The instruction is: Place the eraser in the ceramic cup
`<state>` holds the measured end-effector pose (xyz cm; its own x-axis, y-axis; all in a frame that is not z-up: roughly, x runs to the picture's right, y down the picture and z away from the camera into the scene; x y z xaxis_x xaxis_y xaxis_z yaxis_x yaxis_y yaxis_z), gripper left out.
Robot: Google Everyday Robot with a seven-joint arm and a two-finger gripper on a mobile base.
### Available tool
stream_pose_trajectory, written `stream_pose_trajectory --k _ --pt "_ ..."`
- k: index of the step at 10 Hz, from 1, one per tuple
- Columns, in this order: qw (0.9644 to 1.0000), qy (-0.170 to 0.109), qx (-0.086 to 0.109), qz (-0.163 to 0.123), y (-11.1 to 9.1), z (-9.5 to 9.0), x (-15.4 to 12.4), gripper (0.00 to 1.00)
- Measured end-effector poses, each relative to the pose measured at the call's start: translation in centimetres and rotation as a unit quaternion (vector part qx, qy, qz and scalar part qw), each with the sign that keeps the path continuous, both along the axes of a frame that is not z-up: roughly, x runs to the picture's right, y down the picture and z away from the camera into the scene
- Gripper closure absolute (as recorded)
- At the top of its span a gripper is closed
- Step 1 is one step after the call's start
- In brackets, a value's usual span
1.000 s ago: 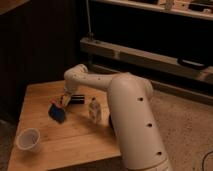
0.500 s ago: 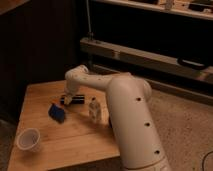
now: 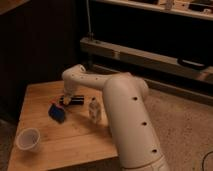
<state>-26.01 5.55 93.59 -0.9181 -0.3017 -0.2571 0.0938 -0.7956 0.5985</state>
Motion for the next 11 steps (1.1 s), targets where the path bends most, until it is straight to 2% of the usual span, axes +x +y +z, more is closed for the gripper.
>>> stream_pose_trajectory --k 2,3,5,7,8,9,11 --pt "0.9993 -0.022 -0.005 0.03 -1.5 -1.8 0.5 1.0" --pt "0.9979 -0.041 -0.007 0.05 -2.7 -3.4 0.8 1.0" --pt "0.9929 -0.082 -0.009 0.086 -5.3 -7.5 1.6 1.0" --pt "0.984 -0.136 -0.015 0.114 -7.3 -12.1 1.9 1.0" --pt "0.9759 -0.179 -0.026 0.122 -8.1 -15.5 1.7 1.0" --pt "0.9713 -0.204 -0.035 0.117 -8.0 -17.7 1.2 1.0" --pt "0.9593 -0.262 -0.051 0.092 -6.4 -22.7 -0.5 1.0"
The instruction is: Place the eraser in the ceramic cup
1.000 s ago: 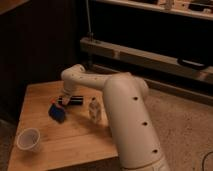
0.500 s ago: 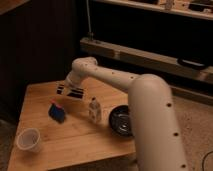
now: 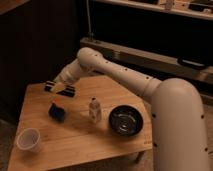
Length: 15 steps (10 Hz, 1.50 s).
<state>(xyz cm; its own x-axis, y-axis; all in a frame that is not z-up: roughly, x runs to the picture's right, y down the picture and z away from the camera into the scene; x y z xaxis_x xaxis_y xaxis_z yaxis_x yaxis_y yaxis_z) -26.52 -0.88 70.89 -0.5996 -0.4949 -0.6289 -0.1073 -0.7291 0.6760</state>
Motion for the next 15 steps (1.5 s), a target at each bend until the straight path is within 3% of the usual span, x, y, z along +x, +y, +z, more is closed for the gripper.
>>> stream_pose_trajectory --k 1,7,9,12,15 --pt "0.9999 -0.013 0.0 -0.004 0.4 -1.1 -0.1 1.0" --pt "0.9998 -0.019 -0.002 -0.007 0.6 -1.2 -0.5 1.0" --pt "0.9983 -0.058 -0.001 -0.012 0.7 -1.8 -1.6 1.0" --pt "0.9892 -0.143 0.007 -0.028 2.4 -6.1 -5.7 1.0" --pt "0.9723 -0.226 0.01 -0.058 6.2 -12.2 -10.3 1.0"
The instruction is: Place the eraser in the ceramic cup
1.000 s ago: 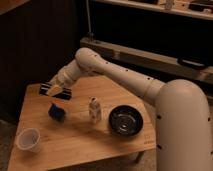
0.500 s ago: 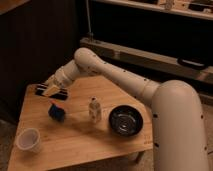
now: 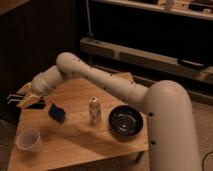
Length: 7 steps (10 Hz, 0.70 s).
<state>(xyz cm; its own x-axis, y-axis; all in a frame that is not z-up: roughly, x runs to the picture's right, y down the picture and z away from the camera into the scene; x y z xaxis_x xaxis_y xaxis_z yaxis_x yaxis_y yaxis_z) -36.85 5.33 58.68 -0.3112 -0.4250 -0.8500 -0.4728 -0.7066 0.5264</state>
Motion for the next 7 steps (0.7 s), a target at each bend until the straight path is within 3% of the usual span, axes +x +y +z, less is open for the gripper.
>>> stream_pose_trajectory --k 2,7 --pt "0.9991 -0.038 -0.006 -0.016 2.6 -3.1 -2.1 1.0" --pt "0.9926 -0.107 -0.047 -0.034 6.1 -6.8 -3.8 1.0"
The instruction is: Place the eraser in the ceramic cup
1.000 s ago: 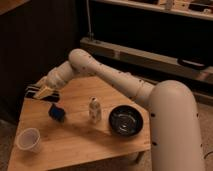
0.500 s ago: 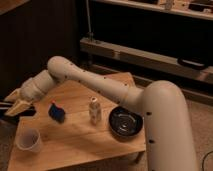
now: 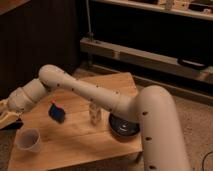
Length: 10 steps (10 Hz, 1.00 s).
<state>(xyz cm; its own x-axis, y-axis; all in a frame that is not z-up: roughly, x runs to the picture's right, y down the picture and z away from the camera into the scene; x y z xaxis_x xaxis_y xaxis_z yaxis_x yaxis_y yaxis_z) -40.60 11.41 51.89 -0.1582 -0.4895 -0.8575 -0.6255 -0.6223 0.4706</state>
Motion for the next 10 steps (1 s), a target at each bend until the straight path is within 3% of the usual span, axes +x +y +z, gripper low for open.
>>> stream_pose_trajectory --k 3,4,6,8,10 --pt "0.9991 -0.013 -0.036 -0.018 3.9 -2.8 0.4 1.0" --pt "0.9983 -0.007 -0.05 -0.029 6.3 -4.3 1.1 1.0" --pt "0.9973 0.011 -0.061 -0.04 9.1 -5.8 2.3 1.0" --pt "0.9982 0.025 -0.045 -0.03 9.8 -6.2 2.8 1.0" --pt "0.9995 0.027 -0.012 -0.009 8.2 -5.7 3.1 1.0"
